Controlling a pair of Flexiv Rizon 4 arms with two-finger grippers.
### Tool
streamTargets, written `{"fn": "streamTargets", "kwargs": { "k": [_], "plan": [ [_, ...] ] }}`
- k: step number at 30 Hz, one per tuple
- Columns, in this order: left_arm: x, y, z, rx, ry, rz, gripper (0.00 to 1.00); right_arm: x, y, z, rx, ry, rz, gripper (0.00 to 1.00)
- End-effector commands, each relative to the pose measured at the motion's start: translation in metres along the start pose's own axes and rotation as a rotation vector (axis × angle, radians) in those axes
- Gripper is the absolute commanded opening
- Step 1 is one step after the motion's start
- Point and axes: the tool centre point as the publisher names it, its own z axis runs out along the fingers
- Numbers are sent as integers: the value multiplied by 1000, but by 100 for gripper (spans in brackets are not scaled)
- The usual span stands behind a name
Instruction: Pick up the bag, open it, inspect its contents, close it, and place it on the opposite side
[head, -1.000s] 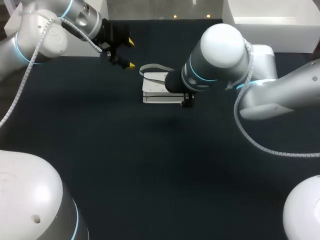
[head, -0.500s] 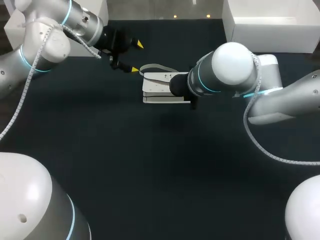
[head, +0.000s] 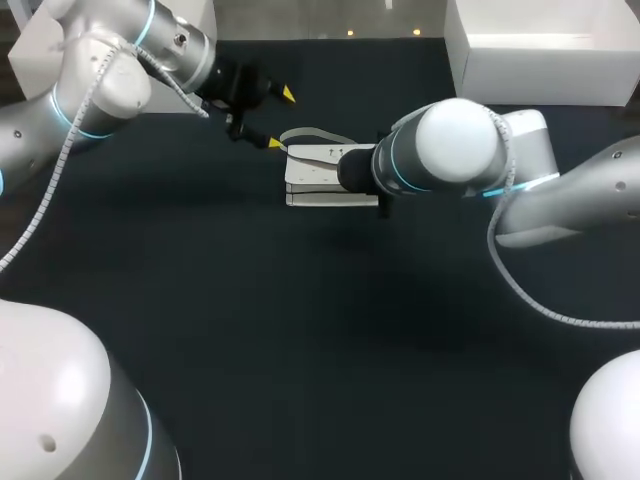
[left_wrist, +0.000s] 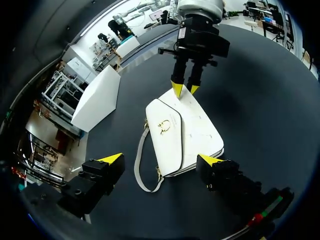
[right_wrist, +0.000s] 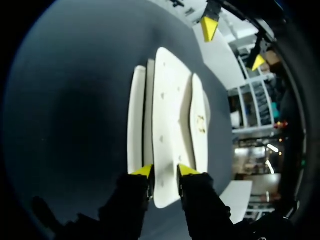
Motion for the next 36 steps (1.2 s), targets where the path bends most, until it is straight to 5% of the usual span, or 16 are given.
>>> {"fn": "streamTargets", "kwargs": {
  "k": [1, 18, 22, 36],
  "plan": [
    [-3, 2, 4, 5, 13, 4, 100, 1, 0, 5, 0, -6, -1, 25],
    [-1, -1, 10, -10, 27, 18, 100, 6, 3, 4, 34, -13, -10, 16],
    [0, -3, 12, -20, 21, 24, 100, 6, 4, 4, 43, -12, -12, 0],
    [19, -19, 25, -16, -58, 88, 100, 6, 5, 4, 58, -15, -1, 0]
  ]
}}
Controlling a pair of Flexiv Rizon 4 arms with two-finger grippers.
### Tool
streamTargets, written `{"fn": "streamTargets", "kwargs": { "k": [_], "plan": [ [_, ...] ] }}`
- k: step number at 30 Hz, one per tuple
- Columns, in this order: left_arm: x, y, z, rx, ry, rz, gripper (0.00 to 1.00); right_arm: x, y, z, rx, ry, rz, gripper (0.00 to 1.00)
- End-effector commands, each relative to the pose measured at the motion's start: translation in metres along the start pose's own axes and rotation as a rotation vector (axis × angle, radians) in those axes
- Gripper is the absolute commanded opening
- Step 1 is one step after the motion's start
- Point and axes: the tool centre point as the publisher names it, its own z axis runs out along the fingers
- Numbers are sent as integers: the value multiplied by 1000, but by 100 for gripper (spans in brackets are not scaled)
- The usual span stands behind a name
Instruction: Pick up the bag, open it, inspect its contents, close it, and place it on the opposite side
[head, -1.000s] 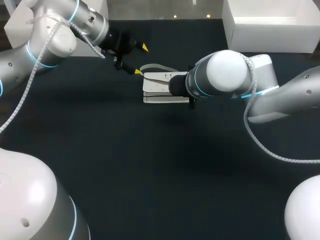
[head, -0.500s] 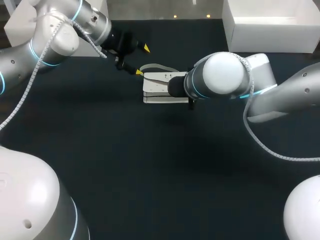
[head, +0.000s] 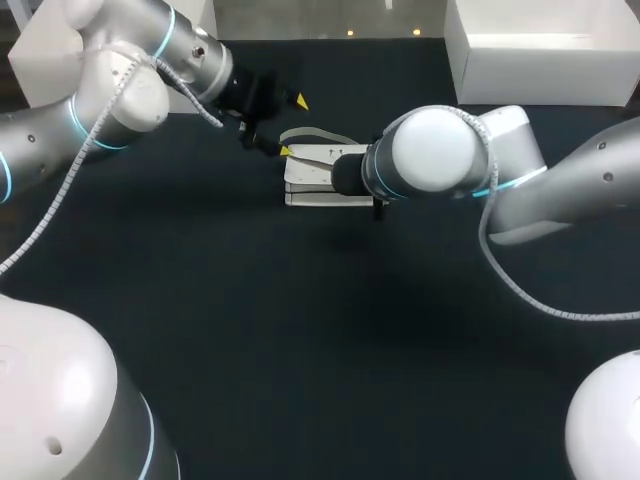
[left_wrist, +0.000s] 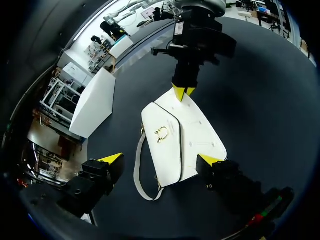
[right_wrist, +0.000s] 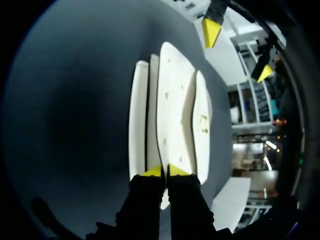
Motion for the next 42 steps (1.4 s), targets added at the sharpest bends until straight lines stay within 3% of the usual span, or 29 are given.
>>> {"fn": "streamTargets", "kwargs": {
  "k": [1, 7, 9, 23, 42],
  "plan": [
    [13, -5, 3, 15, -40, 13, 100, 1, 1, 0, 3, -1, 1, 0],
    [22, -9, 8, 26, -22, 37, 100, 1, 1, 0, 3, -1, 1, 0],
    [24, -9, 13, 28, -14, 37, 91, 1, 1, 0, 3, -1, 1, 0],
    [35, -13, 37, 38, 25, 50, 49, 1, 1, 0, 3, -1, 1, 0],
    [37, -7, 57, 19, -13, 75, 42, 1, 1, 0, 3, -1, 1, 0]
  ]
}}
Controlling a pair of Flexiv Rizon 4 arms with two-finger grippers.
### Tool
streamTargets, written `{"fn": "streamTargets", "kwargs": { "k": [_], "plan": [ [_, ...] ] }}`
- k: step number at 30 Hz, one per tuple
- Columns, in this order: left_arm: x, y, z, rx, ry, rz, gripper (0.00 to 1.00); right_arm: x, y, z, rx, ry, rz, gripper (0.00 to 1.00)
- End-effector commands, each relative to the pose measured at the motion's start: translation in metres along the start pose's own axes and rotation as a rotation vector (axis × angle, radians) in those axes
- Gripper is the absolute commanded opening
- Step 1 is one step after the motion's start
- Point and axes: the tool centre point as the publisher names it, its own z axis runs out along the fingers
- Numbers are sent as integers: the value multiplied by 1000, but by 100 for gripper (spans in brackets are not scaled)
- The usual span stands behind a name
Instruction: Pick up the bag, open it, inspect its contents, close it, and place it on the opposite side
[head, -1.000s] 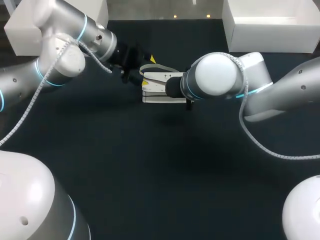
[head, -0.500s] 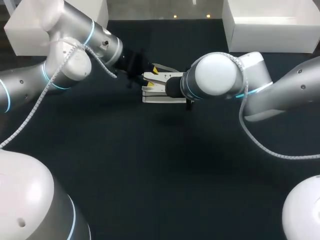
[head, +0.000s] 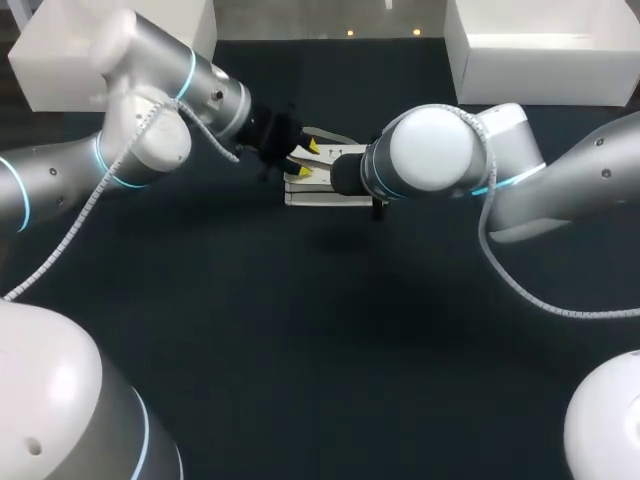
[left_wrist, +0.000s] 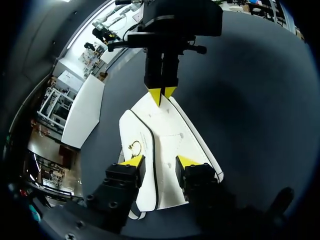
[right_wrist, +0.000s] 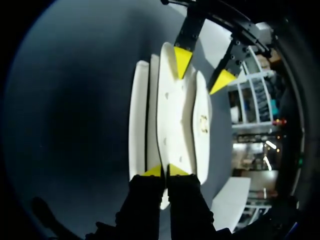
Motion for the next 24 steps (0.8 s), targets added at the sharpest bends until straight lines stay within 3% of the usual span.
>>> {"fn": "streamTargets", "kwargs": {
  "k": [1, 10, 17, 24],
  "plan": [
    [0, 3, 10, 0, -19, 3, 41, 1, 1, 1, -1, -3, 1, 0],
    [-7, 7, 19, -13, -63, 8, 32, 1, 1, 1, -1, -3, 1, 0],
    [-13, 9, 23, -22, -87, 16, 30, 1, 1, 1, -1, -3, 1, 0],
    [-17, 11, 29, -36, -114, 16, 19, 1, 1, 1, -1, -3, 1, 0]
  ]
}}
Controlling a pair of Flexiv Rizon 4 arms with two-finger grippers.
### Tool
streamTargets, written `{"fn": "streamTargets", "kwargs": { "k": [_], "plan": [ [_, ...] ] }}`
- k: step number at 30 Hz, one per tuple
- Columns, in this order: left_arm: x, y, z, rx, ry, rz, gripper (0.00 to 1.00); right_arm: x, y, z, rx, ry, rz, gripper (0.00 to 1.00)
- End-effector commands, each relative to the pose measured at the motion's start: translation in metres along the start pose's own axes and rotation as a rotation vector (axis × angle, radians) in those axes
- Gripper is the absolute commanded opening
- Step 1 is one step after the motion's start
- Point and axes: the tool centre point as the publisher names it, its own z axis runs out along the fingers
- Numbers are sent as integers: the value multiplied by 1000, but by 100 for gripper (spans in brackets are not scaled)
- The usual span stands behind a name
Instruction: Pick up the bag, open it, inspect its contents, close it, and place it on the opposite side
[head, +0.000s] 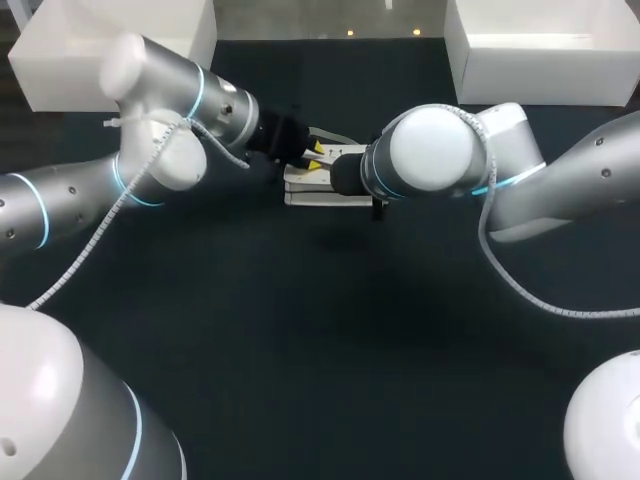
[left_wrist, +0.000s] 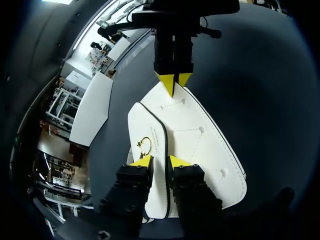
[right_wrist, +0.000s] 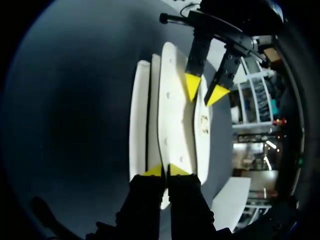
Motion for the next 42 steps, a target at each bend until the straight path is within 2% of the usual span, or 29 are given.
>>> {"fn": "streamTargets", "kwargs": {
  "k": [1, 6, 7, 15, 27, 31, 36, 37, 38, 39, 40, 41, 42],
  "plan": [
    [-1, 2, 9, -3, -20, -3, 18, 1, 1, 1, -1, -3, 1, 0],
    [-3, 4, 13, -17, -29, -8, 1, 1, 1, 1, -1, -3, 1, 0],
    [-4, 5, 13, -20, -30, -15, 0, 1, 1, 1, -1, -3, 1, 0],
    [-26, 8, 2, -15, 6, -144, 0, 1, 1, 1, -1, -3, 1, 0],
    [-66, 17, -10, -23, 154, -324, 0, 1, 1, 1, -1, -3, 1, 0],
    [-74, 21, -10, -28, 167, -371, 0, 1, 1, 1, -1, -3, 1, 0],
    [-71, 19, -11, -31, 151, -351, 0, 1, 1, 1, -1, -3, 1, 0],
    [-69, 18, -11, -26, 151, -350, 3, 1, 1, 1, -1, -3, 1, 0],
    [-67, 17, -11, -29, 139, -339, 31, 1, 1, 1, -1, -3, 1, 0],
    [-65, 16, -11, -28, 138, -339, 47, 1, 1, 1, -1, -3, 1, 0],
    [-64, 16, -11, -28, 133, -339, 52, 1, 1, 1, -1, -3, 1, 0],
    [-61, 15, -11, -36, 117, -330, 65, 1, 1, 1, -1, -3, 1, 0],
    [-59, 15, -12, -31, 115, -331, 73, 1, 1, 1, -1, -3, 1, 0]
  ]
}}
